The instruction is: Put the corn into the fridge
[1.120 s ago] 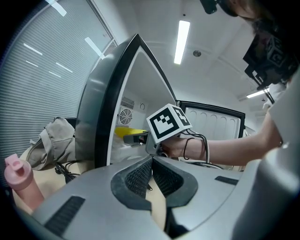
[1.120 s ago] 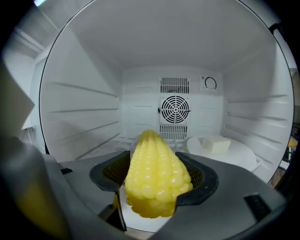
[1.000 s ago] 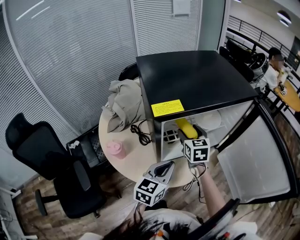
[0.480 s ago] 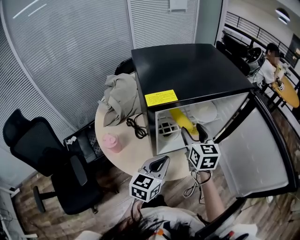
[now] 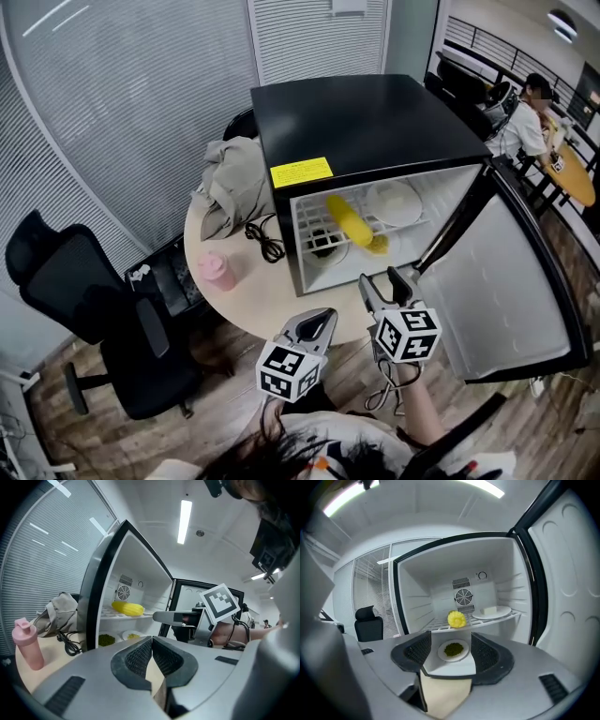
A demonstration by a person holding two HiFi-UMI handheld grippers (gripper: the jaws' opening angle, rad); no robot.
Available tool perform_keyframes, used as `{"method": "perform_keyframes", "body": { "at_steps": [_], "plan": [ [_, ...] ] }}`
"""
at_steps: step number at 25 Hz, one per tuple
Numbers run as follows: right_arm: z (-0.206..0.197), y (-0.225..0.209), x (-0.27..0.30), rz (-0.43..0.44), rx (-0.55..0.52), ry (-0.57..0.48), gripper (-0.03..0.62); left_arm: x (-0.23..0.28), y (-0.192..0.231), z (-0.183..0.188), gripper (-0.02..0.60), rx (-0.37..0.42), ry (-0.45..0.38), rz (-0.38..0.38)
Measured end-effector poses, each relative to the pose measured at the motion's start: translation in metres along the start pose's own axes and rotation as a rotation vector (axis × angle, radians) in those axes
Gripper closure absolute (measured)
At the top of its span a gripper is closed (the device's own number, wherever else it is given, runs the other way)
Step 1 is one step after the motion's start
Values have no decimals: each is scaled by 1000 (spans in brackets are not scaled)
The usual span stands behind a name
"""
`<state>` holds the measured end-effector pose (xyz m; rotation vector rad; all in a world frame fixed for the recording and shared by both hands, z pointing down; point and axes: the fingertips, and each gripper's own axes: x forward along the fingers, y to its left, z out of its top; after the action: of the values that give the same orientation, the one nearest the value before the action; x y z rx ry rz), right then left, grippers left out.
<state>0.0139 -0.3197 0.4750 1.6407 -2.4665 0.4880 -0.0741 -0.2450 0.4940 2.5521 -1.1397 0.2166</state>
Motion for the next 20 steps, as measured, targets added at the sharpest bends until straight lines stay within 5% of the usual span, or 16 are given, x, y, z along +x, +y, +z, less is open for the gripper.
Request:
{"method": "perform_keyframes", "body": {
  "at_steps": [5, 20],
  "plan": [
    [-15, 1, -36, -12, -11, 9, 421, -3, -26, -5, 569, -6, 0, -8],
    [-36, 23, -141, 110, -14, 2, 454, -28, -119, -23, 569, 33, -5, 3]
  ]
}}
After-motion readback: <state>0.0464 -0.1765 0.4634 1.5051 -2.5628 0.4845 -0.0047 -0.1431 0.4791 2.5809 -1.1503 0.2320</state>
